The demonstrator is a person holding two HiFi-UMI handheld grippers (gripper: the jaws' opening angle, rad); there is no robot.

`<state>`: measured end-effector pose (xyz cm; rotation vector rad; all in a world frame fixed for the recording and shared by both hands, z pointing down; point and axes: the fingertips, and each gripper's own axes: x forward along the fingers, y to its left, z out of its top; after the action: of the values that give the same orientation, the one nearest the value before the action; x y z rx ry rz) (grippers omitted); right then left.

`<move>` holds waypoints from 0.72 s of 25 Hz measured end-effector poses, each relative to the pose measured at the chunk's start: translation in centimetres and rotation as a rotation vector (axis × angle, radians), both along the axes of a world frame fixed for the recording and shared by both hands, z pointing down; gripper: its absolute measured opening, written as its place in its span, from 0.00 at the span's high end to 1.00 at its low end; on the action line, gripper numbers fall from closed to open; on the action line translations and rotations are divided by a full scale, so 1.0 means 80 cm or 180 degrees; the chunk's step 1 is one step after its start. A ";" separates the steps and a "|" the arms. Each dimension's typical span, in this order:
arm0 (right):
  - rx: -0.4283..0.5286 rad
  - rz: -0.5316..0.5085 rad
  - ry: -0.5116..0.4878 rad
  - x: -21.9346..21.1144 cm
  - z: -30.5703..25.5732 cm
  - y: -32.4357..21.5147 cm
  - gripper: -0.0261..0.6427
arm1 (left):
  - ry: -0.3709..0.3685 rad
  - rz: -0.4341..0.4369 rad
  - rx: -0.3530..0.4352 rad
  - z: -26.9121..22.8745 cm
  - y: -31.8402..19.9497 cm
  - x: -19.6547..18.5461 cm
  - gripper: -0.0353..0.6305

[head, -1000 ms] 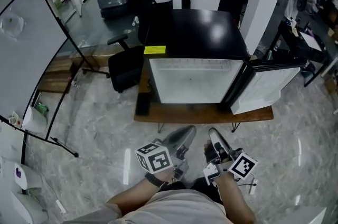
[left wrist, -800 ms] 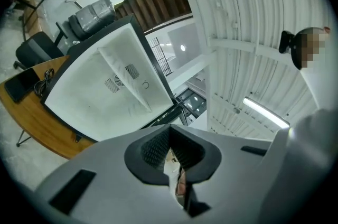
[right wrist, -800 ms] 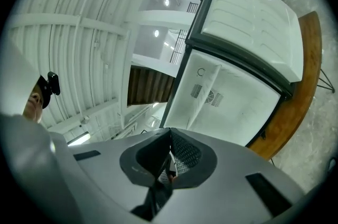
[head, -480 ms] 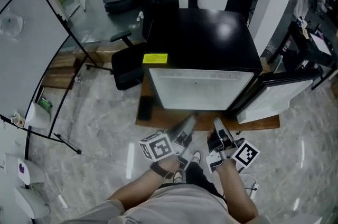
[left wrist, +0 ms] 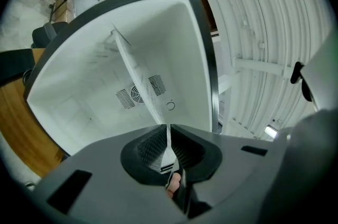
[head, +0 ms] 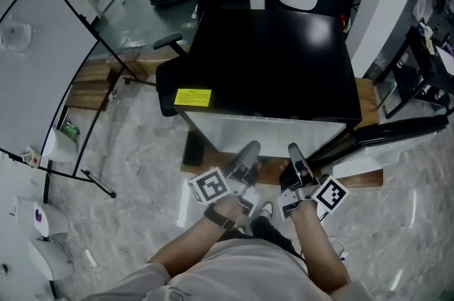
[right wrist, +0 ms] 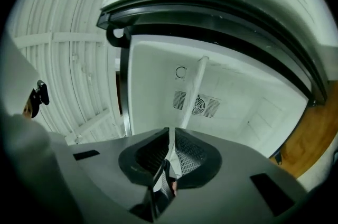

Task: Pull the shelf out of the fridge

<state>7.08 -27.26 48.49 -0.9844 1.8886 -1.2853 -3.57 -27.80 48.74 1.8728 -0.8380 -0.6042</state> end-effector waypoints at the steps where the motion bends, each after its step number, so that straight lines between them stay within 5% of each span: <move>1: -0.0024 0.0003 -0.0018 0.002 0.004 -0.006 0.93 | 0.0005 -0.0020 -0.0015 0.002 -0.006 0.001 0.94; 18: -0.0156 0.0472 -0.0168 0.013 0.026 -0.067 0.84 | 0.0467 -0.0130 -0.0136 0.012 -0.070 -0.025 0.80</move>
<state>8.09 -32.63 50.58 -1.0838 1.7180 -1.2630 -5.59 -33.44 49.68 1.7534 -0.7885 -0.7344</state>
